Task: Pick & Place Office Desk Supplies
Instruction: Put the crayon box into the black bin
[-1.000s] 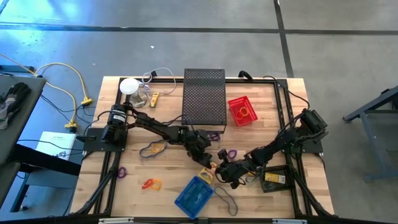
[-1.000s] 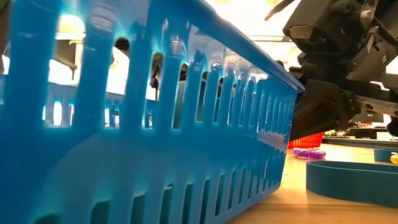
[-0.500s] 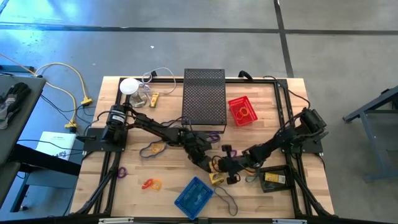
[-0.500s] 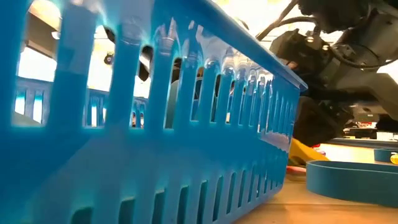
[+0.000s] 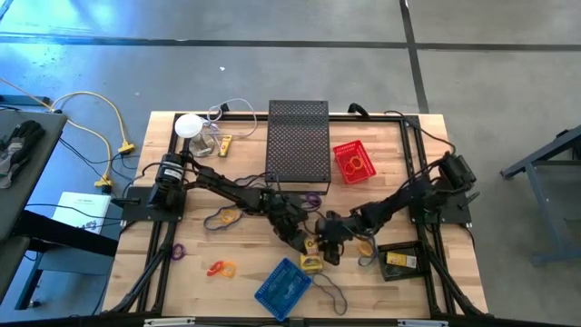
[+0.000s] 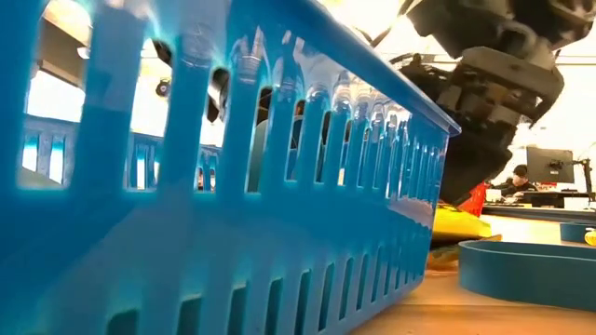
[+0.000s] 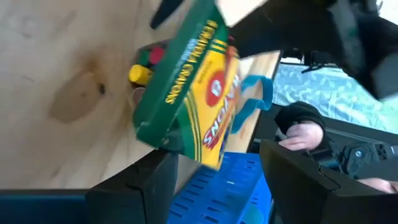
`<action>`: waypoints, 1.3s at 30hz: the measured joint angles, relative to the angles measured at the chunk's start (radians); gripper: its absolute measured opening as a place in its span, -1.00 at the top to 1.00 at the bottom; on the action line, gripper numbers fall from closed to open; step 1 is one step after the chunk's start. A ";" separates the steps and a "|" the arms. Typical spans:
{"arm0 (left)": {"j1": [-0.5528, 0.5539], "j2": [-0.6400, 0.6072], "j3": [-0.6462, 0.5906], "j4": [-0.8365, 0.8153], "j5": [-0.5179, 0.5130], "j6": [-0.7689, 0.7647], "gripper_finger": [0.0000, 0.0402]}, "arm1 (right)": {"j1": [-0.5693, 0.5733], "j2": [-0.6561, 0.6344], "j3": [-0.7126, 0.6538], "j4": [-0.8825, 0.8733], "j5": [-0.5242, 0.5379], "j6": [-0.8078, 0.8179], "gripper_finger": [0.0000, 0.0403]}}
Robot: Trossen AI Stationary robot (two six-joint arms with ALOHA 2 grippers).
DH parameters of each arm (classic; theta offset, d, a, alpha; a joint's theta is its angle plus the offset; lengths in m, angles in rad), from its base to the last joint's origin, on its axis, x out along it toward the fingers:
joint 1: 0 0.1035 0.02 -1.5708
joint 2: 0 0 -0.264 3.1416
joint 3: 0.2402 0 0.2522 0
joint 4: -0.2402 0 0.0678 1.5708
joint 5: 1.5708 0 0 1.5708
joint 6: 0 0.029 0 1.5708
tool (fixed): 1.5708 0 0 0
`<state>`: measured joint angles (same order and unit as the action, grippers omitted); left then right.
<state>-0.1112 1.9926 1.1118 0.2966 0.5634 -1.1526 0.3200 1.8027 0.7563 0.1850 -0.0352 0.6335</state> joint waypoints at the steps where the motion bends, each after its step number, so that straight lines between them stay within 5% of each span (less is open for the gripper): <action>1: 0.000 0.000 -0.001 0.000 -0.006 0.000 -0.09 | -0.009 0.000 0.000 -0.004 -0.025 0.017 0.25; 19: 0.002 0.002 -0.001 0.007 -0.031 0.043 -0.09 | -0.091 0.005 -0.002 -0.014 -0.285 0.046 0.35; 39: 0.002 0.002 -0.001 0.006 -0.043 0.063 -0.09 | -0.083 0.010 -0.006 0.092 -0.303 -0.114 0.36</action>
<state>-0.1097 1.9942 1.1107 0.3029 0.5205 -1.0899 0.2367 1.8122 0.7498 0.2765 -0.3383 0.5194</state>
